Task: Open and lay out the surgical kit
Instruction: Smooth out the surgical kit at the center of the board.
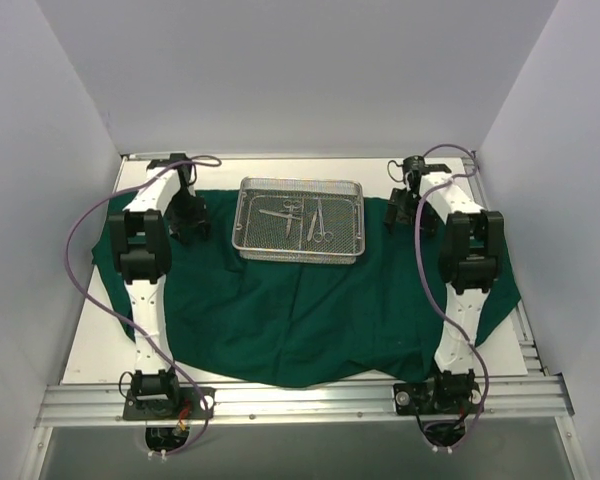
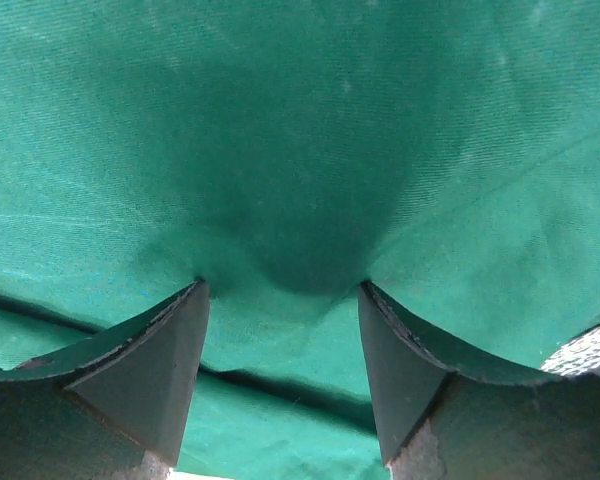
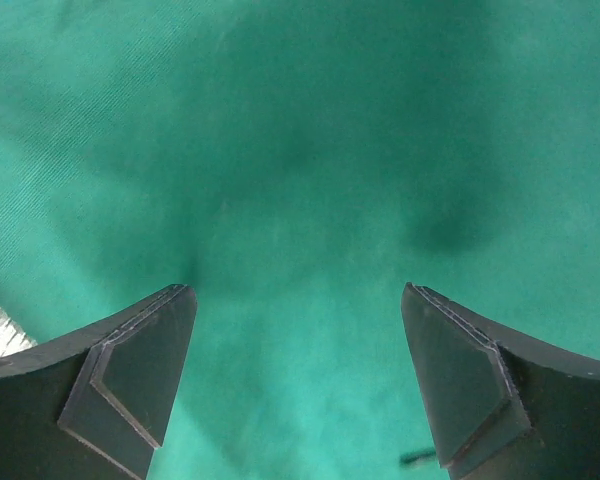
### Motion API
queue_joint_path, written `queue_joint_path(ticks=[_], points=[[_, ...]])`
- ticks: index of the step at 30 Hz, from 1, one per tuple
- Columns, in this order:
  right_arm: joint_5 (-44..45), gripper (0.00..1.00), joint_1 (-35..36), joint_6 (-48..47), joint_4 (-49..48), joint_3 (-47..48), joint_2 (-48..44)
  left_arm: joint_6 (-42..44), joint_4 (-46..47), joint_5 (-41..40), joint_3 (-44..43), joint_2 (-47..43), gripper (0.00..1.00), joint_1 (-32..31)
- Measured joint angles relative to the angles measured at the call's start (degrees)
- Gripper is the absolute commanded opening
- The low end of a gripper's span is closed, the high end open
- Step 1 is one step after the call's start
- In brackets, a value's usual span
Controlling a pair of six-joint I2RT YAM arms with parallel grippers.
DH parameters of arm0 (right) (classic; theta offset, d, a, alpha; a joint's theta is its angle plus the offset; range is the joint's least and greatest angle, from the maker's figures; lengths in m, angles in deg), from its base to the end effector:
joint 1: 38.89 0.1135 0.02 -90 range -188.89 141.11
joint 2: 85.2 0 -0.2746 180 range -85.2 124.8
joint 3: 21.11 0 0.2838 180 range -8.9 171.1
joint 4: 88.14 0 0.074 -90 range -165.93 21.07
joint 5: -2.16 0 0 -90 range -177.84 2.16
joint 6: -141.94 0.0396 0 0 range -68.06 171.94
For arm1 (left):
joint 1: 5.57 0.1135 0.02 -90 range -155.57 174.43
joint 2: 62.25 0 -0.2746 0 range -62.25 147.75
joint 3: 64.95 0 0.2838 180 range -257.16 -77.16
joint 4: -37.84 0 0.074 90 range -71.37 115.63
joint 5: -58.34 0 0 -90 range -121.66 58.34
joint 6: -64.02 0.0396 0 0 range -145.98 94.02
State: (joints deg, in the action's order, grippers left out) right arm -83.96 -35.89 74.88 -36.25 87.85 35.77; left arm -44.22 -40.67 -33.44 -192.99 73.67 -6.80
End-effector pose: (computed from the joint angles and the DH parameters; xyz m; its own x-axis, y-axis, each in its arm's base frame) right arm 0.4883 0.0229 0.1880 -0.8346 0.3457 -0.4288 0.3288 0.9373 0.1155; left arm 0.5054 -0.0096 0.1523 -0.9538 -0.2924 -0.0695 -0.2938 0.9558 0.0097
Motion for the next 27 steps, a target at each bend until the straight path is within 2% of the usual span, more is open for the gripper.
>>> queue_joint_path(ticks=[6,12,21,27], points=[[-0.5,0.88,-0.1,-2.9,-3.1,2.4,5.9,-0.6,-6.2,0.2,-12.3,6.9,0.64,0.0],[-1.7,0.88,-0.7,-5.6,-0.8,13.6,12.9,-2.5,-12.1,1.9,-22.8,13.0,0.54,0.9],[-1.2,0.88,-1.0,-8.1,1.7,36.0,25.8,-6.2,-18.6,11.6,-32.9,18.9,0.54,5.7],[-1.3,0.89,-1.9,-8.3,0.7,41.2,28.9,-7.1,-19.6,19.5,-37.4,21.9,0.56,9.3]])
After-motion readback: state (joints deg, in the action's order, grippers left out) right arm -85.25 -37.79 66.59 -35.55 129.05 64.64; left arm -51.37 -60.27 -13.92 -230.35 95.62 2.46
